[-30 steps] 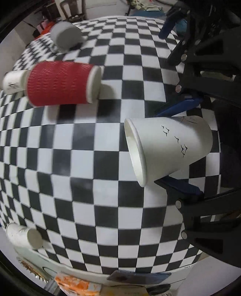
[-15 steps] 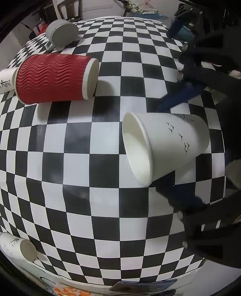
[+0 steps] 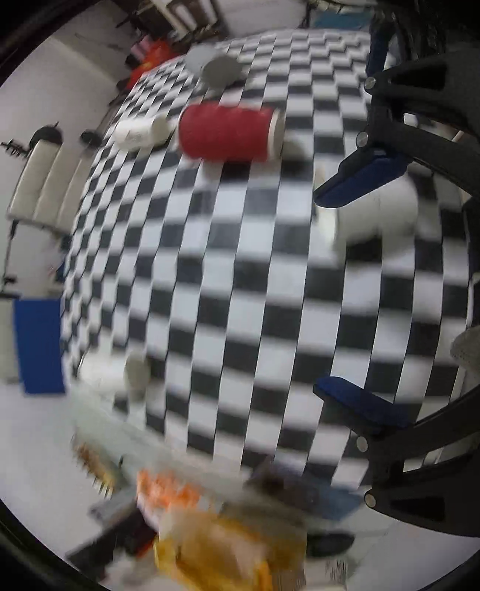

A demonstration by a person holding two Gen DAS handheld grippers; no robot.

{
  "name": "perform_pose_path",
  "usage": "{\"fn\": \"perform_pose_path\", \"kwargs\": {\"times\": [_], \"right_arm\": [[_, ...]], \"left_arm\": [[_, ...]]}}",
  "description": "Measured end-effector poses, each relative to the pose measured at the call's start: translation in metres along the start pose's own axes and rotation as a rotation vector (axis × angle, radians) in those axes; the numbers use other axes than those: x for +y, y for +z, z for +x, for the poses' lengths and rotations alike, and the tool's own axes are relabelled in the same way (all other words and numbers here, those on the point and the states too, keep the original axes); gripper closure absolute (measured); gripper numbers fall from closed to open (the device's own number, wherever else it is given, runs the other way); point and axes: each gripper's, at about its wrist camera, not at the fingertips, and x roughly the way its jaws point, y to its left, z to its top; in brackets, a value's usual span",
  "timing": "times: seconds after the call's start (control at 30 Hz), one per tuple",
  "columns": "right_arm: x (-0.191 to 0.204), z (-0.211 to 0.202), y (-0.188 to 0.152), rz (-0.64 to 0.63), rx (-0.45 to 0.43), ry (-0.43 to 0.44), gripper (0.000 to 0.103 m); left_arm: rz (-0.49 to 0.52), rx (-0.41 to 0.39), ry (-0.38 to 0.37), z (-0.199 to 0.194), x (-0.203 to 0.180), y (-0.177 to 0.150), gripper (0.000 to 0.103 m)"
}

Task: Flip cup upright
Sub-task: 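Grasp the upright white cup with the right gripper while the left gripper releases it, then lower the white cup upright onto the tablecloth and open the right gripper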

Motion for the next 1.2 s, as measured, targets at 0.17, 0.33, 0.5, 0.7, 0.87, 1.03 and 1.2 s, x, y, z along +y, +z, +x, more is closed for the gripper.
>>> {"fn": "perform_pose_path", "kwargs": {"times": [0.17, 0.33, 0.5, 0.7, 0.87, 1.03, 1.2], "right_arm": [[0.046, 0.023, 0.015, -0.093, 0.053, 0.045, 0.001], [0.080, 0.068, 0.037, -0.167, 0.153, 0.034, 0.010], [0.104, 0.088, 0.037, -0.205, 0.152, 0.034, 0.037], [0.125, 0.067, 0.059, -0.187, -0.148, 0.119, 0.037], [0.137, 0.062, 0.074, -0.206, -0.459, 0.157, 0.037], [0.145, 0.078, 0.069, -0.253, -0.657, 0.077, 0.038], [0.150, 0.097, 0.059, -0.264, -0.668, 0.014, 0.040]], "left_arm": [[-0.055, 0.085, 0.070, 0.035, 0.027, -0.017, 0.009], [-0.105, 0.164, 0.117, 0.052, 0.059, -0.041, 0.009], [-0.131, 0.180, 0.120, 0.056, 0.077, -0.047, 0.009], [-0.171, 0.166, 0.102, 0.063, 0.095, -0.030, 0.009], [-0.192, 0.148, 0.093, 0.075, 0.107, -0.011, 0.009], [-0.176, 0.141, 0.087, 0.084, 0.109, 0.002, 0.009], [-0.151, 0.137, 0.075, 0.085, 0.117, -0.001, 0.009]]}}
